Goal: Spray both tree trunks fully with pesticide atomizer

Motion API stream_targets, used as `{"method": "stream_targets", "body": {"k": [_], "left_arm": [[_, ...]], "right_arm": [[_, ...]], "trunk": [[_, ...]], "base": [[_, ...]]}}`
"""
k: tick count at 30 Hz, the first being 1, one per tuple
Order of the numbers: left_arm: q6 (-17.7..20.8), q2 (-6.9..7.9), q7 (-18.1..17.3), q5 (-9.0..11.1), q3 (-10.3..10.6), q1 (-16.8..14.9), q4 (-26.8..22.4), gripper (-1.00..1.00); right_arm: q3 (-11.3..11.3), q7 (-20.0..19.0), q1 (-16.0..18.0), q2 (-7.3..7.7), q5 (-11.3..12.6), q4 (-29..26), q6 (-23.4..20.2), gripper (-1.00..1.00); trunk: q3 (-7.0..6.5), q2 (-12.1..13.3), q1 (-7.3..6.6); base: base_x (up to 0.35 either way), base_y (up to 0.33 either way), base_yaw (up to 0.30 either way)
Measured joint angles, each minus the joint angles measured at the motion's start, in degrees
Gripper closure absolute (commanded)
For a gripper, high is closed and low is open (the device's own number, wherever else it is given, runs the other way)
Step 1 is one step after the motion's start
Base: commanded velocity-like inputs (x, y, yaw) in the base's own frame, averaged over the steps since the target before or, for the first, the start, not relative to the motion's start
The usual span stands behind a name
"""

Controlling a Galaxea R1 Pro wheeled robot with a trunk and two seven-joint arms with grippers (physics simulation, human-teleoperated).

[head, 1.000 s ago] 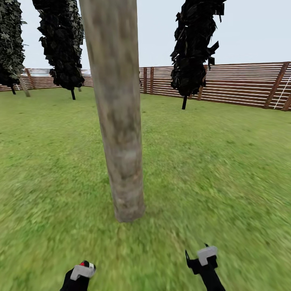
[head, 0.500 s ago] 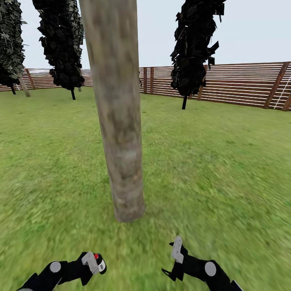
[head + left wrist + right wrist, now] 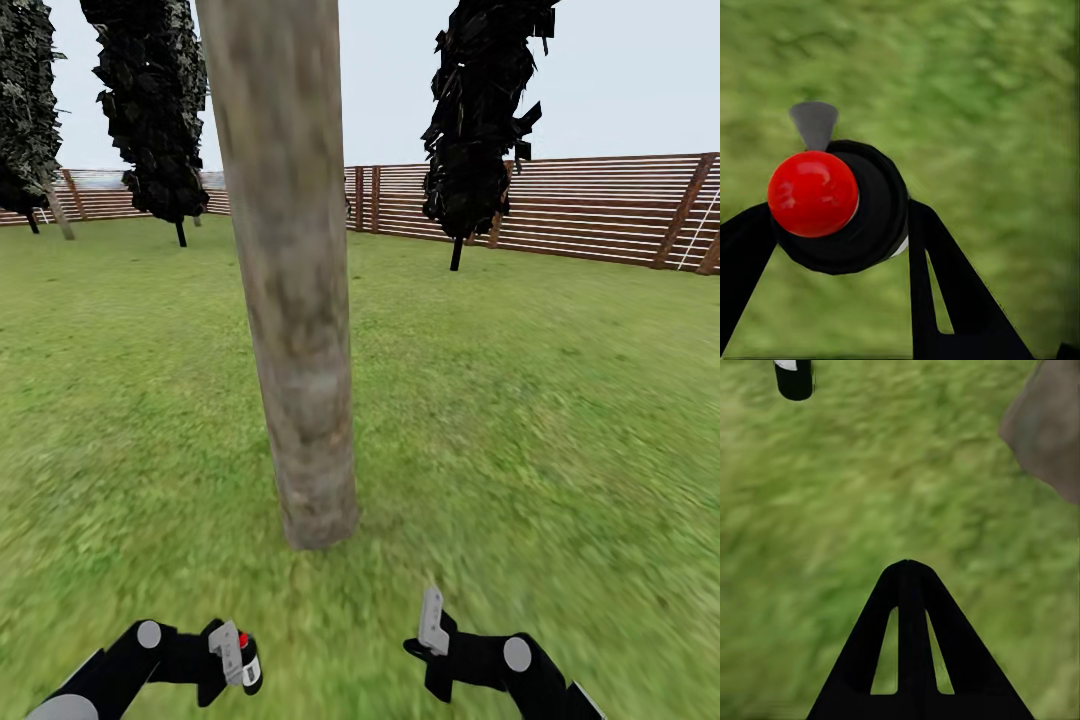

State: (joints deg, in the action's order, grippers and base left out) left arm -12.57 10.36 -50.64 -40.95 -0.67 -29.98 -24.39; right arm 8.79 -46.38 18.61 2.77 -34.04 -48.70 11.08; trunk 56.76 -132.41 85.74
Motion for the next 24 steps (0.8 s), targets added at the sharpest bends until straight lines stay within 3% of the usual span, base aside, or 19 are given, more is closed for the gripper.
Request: {"method": "stream_targets", "body": {"k": [3, 7, 10, 14, 17, 21, 24], "left_arm": [[0.3, -1.25, -0.2, -2.2, 0.1, -0.1, -0.1, 1.0], [1.0, -2.63, -1.2, -4.6, 0.7, -0.6, -0.4, 1.0], [3.0, -3.72, -1.8, -6.7, 0.9, -1.1, -1.5, 1.0], [3.6, -4.97, -2.3, -7.9, 0.9, -1.2, -2.1, 1.0], [3.8, -6.46, -2.6, -10.2, 1.0, -1.3, -2.2, 1.0], [3.9, -8.02, -2.8, -12.5, 0.9, -1.3, -3.1, 1.0], [3.9, -8.34, -3.6, -12.9, 0.9, -1.3, -3.4, 1.0]], "right_arm": [[0.1, -0.6, 0.2, -0.32, 0.1, -1.0, 0.0, 1.0], [0.2, -1.1, 0.5, -2.23, 0.0, -1.1, 0.1, 1.0], [0.2, -3.7, 0.8, -3.56, 0.0, -1.2, 0.1, 1.0], [0.3, -5.0, 1.3, -3.9, -0.1, -1.2, 0.1, 1.0], [0.3, -5.3, 1.5, -4.32, -0.1, -1.2, 0.1, 1.0], [3.8, -5.4, 1.7, -5.12, -0.1, -1.3, 0.1, 1.0], [4.8, -5.4, 1.9, -5.28, 0.0, -1.4, 0.1, 1.0]], "trunk": [[0.0, 0.0, 0.0], [0.0, 0.0, 0.0], [0.0, 0.0, 0.0], [0.0, 0.0, 0.0], [0.0, 0.0, 0.0], [0.0, 0.0, 0.0], [0.0, 0.0, 0.0]], "base": [[0.0, 0.0, 0.0], [0.0, 0.0, 0.0], [0.0, 0.0, 0.0], [0.0, 0.0, 0.0], [0.0, 0.0, 0.0], [0.0, 0.0, 0.0], [0.0, 0.0, 0.0]]}}
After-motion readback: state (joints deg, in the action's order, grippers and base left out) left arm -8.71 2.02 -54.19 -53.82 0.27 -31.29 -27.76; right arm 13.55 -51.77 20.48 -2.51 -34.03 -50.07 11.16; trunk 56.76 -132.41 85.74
